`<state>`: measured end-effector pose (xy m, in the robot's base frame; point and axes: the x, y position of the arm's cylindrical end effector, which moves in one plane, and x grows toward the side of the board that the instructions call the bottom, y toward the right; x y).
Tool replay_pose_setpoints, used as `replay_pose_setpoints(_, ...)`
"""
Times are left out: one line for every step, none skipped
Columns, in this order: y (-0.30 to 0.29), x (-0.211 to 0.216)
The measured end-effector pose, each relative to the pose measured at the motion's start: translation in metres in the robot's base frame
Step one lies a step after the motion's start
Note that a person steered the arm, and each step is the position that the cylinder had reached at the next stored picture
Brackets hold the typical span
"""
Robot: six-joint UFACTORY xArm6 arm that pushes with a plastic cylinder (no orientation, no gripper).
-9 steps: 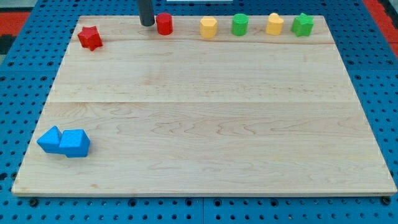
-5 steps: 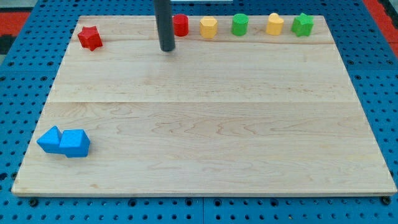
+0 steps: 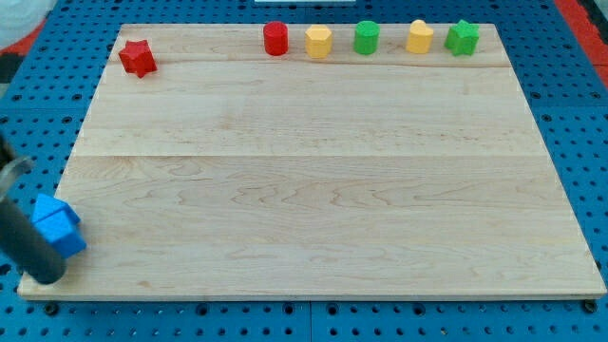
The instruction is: Separate the blue triangle from blue cube
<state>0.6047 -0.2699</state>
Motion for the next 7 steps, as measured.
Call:
replay_pose_setpoints(-0.021,0.0)
replay_pose_setpoints(-0.014,-0.018)
replay_pose_setpoints(-0.01,-0.046)
replay_pose_setpoints(-0.005,-0.1)
replay_pose_setpoints(-0.002,-0.133)
replay_pose_setpoints(0.003,-0.154)
replay_pose_setpoints(-0.013,-0.122)
